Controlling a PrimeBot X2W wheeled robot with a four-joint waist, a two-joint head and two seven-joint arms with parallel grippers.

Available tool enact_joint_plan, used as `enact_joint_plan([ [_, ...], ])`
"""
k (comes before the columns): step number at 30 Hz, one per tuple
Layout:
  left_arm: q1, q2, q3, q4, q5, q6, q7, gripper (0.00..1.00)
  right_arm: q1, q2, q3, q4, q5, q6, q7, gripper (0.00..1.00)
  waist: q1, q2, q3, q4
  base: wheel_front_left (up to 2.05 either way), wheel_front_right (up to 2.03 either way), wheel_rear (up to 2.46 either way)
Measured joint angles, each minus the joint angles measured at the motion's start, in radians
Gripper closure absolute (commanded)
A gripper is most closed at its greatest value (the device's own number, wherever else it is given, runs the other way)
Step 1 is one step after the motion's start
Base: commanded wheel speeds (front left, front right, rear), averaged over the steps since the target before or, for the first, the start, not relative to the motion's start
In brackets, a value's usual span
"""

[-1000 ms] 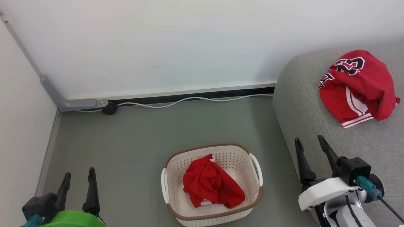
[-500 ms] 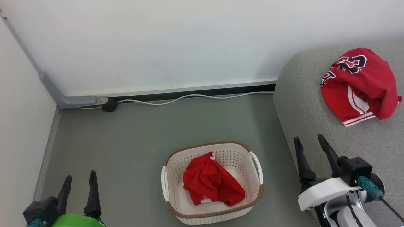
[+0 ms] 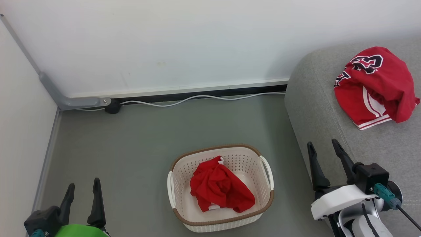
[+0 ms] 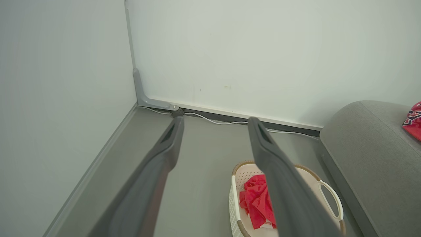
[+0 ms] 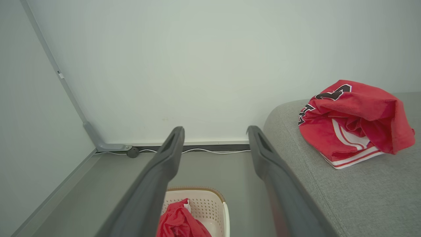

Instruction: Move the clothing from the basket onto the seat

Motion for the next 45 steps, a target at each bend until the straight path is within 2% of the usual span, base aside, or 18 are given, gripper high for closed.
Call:
enact_joint_plan([
  [15,-0.013,0.002,-0.036,0.014,0.033,-0.021,0.011,0.0,-0.008,-0.004,0.009,-0.051,0.0,0.001,0.011,0.0,0.0,0.0,0.072,-0.01,0.0,0.0,0.0],
  [29,-0.234,-0.024,-0.146,0.133,0.071,-0.072,0.086,0.0,-0.138,-0.01,-0.022,-0.105,-0.007,0.001,0.015,0.0,0.0001,0.0,0.263,-0.051,0.0,0.0,0.0],
  [45,-0.498,-0.043,-0.241,0.293,0.183,-0.109,0.164,0.0,-0.377,0.006,-0.017,-0.164,-0.007,0.01,0.014,0.0,0.0002,0.0,0.485,-0.133,0.0,0.0,0.0],
])
